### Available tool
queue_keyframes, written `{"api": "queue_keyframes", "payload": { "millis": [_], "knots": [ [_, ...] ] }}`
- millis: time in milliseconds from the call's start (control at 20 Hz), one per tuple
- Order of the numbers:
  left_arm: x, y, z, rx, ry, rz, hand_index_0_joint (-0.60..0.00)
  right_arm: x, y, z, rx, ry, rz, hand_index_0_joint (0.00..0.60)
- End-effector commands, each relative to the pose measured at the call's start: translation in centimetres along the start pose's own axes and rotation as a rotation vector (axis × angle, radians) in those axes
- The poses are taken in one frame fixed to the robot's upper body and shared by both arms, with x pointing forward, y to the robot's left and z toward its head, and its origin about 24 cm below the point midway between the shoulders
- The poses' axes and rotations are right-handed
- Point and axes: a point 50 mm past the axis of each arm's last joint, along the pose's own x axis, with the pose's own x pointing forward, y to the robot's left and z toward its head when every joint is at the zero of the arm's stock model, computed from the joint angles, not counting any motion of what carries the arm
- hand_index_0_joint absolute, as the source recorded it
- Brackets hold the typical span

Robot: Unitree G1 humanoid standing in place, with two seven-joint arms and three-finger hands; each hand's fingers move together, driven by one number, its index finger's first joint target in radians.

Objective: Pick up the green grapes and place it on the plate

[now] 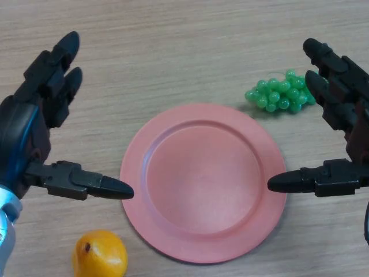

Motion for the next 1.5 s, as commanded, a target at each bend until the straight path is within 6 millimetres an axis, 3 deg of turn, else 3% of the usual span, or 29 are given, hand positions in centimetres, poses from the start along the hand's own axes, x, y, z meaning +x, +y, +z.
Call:
{"api": "queue_keyframes", "payload": {
  "millis": [50, 400, 850, 1250, 1500],
  "knots": [
    [-0.3, 1.2, 2.6, 0.088, -0.15, 0.049, 0.0, -0.3, -1.0, 3.0, -0.043, -0.207, -0.046, 0.0],
    [-0.3, 1.0, 2.5, 0.056, -0.14, 0.032, 0.0, 1.1, -1.7, 2.9, -0.081, -0.236, -0.061, 0.0],
    [-0.2, 1.4, 2.2, 0.075, -0.153, 0.057, 0.0, 7.2, -4.3, 1.4, -0.275, -0.268, -0.103, 0.0],
    [-0.4, 1.9, 2.4, 0.088, -0.17, 0.071, 0.0, 11.2, -6.7, -1.3, -0.388, -0.211, -0.132, 0.0],
    [-0.6, 2.2, 2.5, 0.093, -0.166, 0.07, 0.0, 13.0, -7.2, -2.8, -0.426, -0.148, -0.12, 0.0]
  ]
}}
